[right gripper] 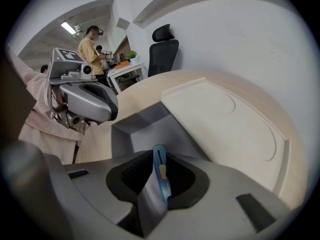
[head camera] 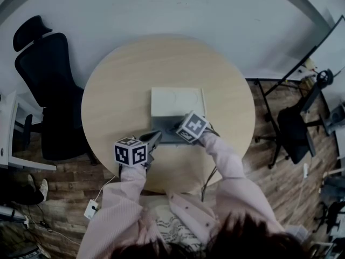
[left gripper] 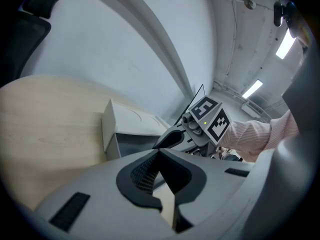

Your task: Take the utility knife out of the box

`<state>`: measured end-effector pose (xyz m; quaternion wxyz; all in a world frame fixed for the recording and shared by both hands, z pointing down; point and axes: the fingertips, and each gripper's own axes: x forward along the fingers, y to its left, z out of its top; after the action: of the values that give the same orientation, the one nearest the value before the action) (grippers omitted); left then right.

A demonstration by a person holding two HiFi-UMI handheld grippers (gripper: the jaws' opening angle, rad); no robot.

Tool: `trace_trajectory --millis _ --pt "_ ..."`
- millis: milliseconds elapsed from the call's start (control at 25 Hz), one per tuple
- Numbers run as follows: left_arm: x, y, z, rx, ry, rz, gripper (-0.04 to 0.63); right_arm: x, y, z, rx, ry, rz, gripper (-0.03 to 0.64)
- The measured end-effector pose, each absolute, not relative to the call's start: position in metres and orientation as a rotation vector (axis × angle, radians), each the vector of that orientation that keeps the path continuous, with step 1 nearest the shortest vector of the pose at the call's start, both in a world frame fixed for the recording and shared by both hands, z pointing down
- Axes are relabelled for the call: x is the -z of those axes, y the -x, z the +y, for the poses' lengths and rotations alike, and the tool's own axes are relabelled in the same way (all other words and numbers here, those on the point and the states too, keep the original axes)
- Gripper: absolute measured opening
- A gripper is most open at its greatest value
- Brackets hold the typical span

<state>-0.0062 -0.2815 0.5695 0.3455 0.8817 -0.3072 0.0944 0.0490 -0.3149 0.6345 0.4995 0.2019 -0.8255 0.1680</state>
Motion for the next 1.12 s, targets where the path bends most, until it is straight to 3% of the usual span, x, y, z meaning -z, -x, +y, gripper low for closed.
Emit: trace_trajectory --millis 520,1120 --pt "-0.575 0.008 -0.279 -0.232 -2.263 -0.801 0.009 -0.653 -0.056 -0.313 -0.331 -0.434 -1.905 0.196" --pt "-0.582 0.010 -0.277 -0.239 -2.241 -0.796 0.010 -0.664 -0.052 -0.298 -0.361 -0.385 -1.863 0.201"
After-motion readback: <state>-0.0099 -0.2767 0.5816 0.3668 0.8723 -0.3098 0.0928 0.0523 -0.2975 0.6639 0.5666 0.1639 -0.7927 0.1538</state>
